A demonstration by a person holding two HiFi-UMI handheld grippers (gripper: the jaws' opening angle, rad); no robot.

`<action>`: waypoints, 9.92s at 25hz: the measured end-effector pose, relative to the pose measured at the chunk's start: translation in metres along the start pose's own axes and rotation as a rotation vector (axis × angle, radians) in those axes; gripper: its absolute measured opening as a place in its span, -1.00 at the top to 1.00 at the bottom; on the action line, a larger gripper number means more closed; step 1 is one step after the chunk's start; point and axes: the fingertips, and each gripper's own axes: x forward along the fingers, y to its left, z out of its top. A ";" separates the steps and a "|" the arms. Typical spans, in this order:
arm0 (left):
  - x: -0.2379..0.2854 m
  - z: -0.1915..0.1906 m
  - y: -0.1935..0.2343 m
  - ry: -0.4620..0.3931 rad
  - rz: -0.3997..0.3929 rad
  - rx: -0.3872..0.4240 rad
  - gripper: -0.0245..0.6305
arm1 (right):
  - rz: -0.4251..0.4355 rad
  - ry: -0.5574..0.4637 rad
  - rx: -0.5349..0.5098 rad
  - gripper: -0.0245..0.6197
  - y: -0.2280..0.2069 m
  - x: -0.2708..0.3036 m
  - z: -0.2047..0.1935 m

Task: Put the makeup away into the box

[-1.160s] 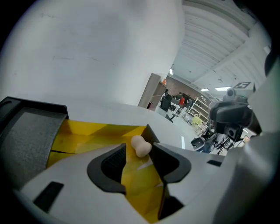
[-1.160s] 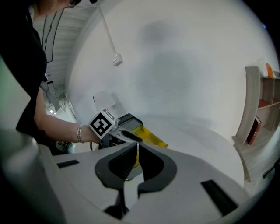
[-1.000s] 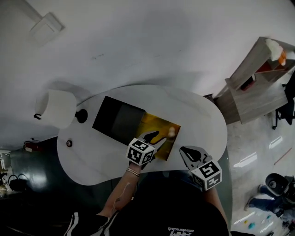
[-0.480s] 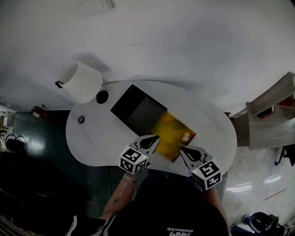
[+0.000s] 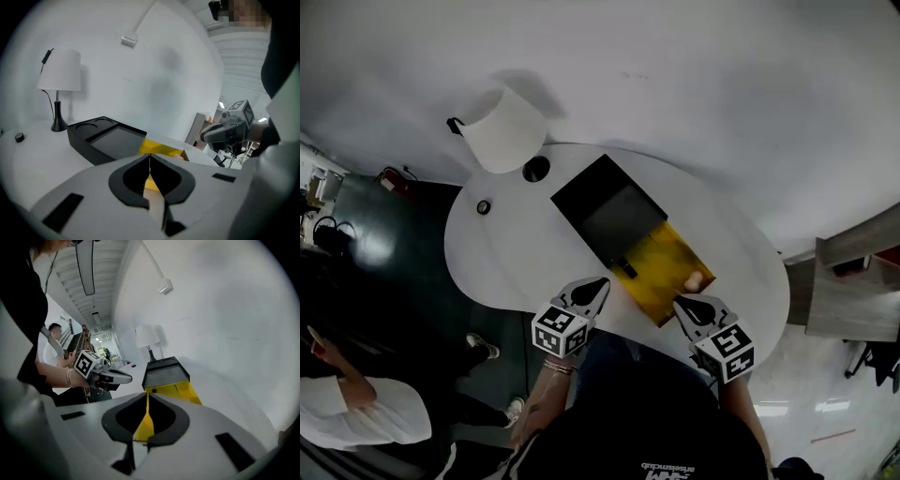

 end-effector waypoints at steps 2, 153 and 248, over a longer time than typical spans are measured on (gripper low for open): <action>-0.005 -0.001 0.010 -0.011 0.013 -0.014 0.86 | 0.004 0.008 -0.012 0.83 0.003 0.007 0.003; 0.054 0.056 0.126 0.188 -0.100 0.331 0.24 | -0.442 -0.161 0.358 0.83 0.034 0.030 0.015; 0.095 -0.045 -0.099 0.562 -0.741 0.818 0.24 | -0.596 -0.260 0.488 0.83 0.009 -0.046 -0.043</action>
